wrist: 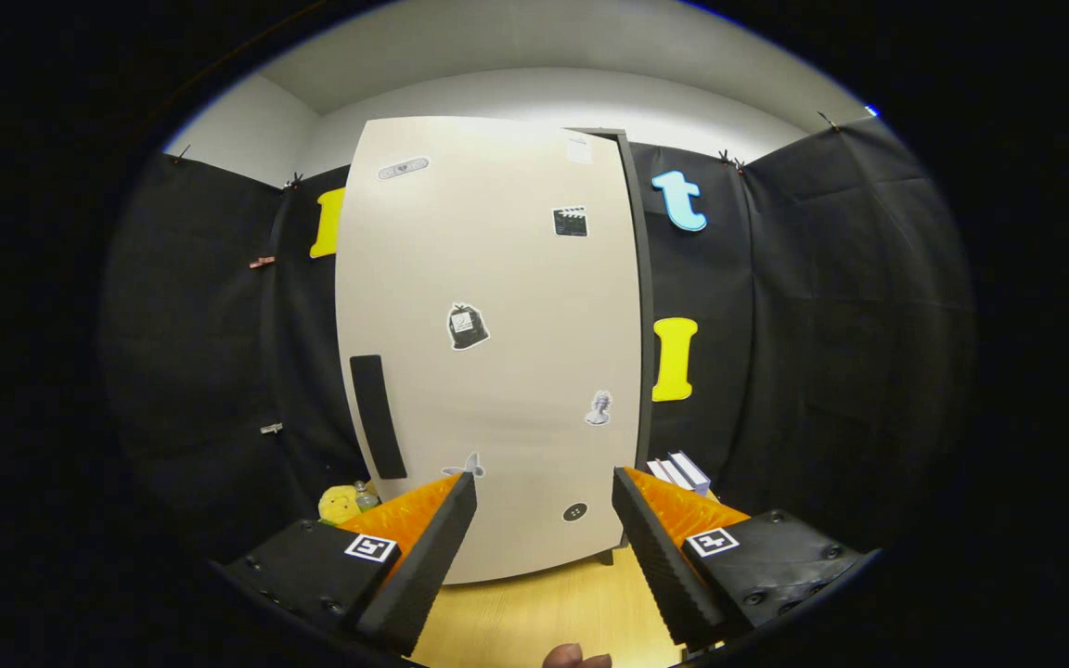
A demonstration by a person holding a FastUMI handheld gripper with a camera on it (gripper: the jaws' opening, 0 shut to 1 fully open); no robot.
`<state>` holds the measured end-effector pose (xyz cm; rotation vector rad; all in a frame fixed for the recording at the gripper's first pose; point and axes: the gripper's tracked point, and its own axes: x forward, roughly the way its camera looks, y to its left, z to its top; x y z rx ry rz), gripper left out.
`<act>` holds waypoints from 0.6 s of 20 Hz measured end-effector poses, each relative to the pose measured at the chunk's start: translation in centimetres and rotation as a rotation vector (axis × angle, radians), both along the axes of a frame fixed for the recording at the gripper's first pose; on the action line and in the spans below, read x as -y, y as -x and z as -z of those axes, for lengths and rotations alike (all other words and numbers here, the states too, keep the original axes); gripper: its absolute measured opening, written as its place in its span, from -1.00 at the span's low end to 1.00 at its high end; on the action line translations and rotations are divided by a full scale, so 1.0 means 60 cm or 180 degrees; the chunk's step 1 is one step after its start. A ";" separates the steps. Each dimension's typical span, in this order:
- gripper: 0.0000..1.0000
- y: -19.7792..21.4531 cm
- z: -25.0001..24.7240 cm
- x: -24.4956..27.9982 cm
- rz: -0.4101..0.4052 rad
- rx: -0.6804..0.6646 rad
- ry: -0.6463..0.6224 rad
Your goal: Open the shoe cabinet door, grab the shoes and put them into the shoe cabinet, then close the shoe cabinet door.
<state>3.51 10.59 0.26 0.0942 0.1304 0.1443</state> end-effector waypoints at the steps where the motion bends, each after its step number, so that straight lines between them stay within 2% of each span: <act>1: 0.95 0.002 -0.001 0.012 0.0037 0.0015 0.0019; 7: 0.94 0.015 0.007 0.060 0.0156 0.0036 0.0076; 12: 0.94 0.022 0.007 0.065 0.0116 0.0044 0.0077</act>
